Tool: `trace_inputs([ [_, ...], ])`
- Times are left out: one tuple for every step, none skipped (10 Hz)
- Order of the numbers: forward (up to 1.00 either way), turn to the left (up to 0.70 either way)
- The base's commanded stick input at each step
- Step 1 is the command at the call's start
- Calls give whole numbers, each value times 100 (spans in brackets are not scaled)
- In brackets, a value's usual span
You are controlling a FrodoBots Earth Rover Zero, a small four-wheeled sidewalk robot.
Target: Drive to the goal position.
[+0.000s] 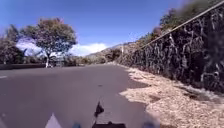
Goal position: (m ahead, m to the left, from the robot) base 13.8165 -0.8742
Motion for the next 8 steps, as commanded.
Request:
trace_inputs([
  [100,-4],
  [100,-4],
  [100,-13],
  [100,-22],
  [100,-5],
  [100,-15],
  [100,-24],
  [100,0],
])
